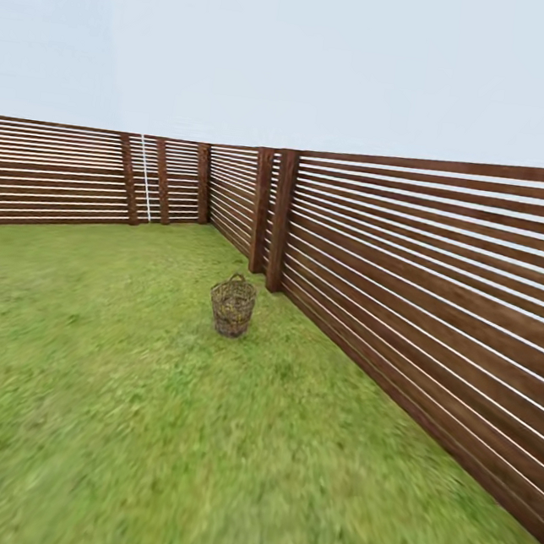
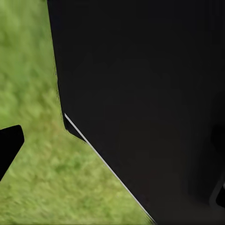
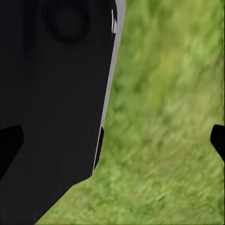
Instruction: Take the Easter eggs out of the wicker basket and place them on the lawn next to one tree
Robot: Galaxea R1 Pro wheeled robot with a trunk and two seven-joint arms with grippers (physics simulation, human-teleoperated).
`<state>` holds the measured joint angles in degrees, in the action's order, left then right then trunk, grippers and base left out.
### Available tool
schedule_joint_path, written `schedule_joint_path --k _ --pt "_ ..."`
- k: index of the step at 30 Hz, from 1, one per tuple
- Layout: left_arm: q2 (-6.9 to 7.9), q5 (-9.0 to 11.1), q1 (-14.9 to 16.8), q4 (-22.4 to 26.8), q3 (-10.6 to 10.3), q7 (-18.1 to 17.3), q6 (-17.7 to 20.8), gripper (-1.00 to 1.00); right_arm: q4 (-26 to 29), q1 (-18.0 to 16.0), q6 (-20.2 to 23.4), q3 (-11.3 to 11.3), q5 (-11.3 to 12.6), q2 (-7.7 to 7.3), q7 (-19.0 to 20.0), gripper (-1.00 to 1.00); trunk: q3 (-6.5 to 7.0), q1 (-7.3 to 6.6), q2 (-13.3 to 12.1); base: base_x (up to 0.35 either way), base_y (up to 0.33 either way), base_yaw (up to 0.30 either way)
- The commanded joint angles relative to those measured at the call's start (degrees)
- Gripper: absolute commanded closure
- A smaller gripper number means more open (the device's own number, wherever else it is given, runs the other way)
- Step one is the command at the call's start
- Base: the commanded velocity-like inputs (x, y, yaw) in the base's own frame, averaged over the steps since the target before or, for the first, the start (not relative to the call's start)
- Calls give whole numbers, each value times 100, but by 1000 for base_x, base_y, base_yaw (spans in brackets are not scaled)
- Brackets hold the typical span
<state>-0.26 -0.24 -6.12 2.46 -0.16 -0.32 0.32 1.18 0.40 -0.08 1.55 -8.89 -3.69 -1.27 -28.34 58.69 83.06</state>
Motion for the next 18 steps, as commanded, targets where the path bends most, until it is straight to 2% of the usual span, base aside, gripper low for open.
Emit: schedule_joint_path --k 1,6,8,9,10,11,13,15,16,18 --pt "0 -3 -3 12 -1 -3 3 -100 12 4 -1 12 -42 0 -13 -100 -3 4 1 326 -110 258" --pt "-5 10 -3 60 -4 -3 -13 -100 24 4 -1 24 -56 -4 -10 -100 -3 4 1 326 -116 156" --pt "-12 23 -3 258 -2 -3 -25 -100 17 4 8 41 -71 -7 -12 -100 -3 4 1 326 -75 27" --pt "-10 28 -3 522 0 -6 -19 -100 0 4 9 30 -56 -6 0 -100 -3 4 1 326 -30 11" --pt "-10 34 -3 798 4 -11 -13 -100 -51 4 21 35 -38 38 12 -100 -3 4 1 296 -15 6" --pt "-48 46 -3 1158 20 -12 3 -100 -151 4 43 49 -23 243 26 -100 -3 4 1 217 33 1" --pt "-154 50 -3 1197 24 -4 3 -100 -174 4 66 46 -19 302 36 -100 -3 4 1 229 35 1" --pt "-283 60 -3 1217 35 20 3 -100 -261 4 81 42 -12 425 43 -100 -3 4 1 140 15 0" --pt "-326 68 -3 1271 41 35 3 -100 -417 4 80 43 -19 546 38 -100 -3 4 1 60 7 0" --pt "-352 79 -3 1497 42 55 18 -100 -511 4 81 38 -16 627 14 -100 -3 4 1 32 3 0"
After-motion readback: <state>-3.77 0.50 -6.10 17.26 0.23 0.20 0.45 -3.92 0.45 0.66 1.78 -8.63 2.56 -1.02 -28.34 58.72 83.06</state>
